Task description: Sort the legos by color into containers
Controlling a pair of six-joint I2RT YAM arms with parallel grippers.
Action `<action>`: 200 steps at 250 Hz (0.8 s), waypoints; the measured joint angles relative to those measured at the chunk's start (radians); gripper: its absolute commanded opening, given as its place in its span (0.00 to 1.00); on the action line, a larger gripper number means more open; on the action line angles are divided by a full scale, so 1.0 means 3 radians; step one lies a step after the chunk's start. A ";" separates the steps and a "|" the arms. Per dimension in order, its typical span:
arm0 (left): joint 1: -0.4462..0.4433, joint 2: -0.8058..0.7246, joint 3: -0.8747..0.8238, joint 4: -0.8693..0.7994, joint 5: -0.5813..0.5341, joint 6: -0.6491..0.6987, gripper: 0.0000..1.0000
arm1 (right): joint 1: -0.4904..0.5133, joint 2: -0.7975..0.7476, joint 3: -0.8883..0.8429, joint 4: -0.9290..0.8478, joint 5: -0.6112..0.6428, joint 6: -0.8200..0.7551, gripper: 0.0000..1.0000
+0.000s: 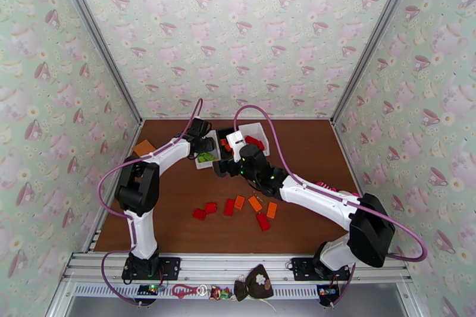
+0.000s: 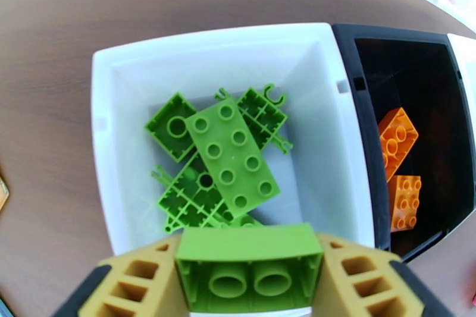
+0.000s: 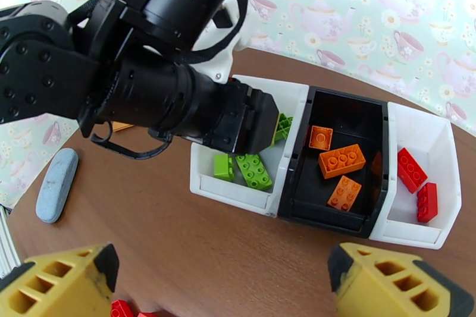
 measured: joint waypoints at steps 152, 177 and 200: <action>-0.0272 -0.1558 -0.1044 0.0393 0.0216 0.0422 0.96 | 0.0001 -0.0468 -0.0243 -0.0369 0.0273 0.0066 0.99; -0.0408 -0.1762 -0.1335 0.0477 0.0251 0.0556 0.98 | 0.0000 -0.0605 -0.0336 -0.0613 0.0384 0.0137 0.99; -0.0540 -0.1949 -0.1579 0.0502 0.0318 0.0704 0.99 | 0.0001 -0.0774 -0.0443 -0.0881 0.0481 0.0238 0.99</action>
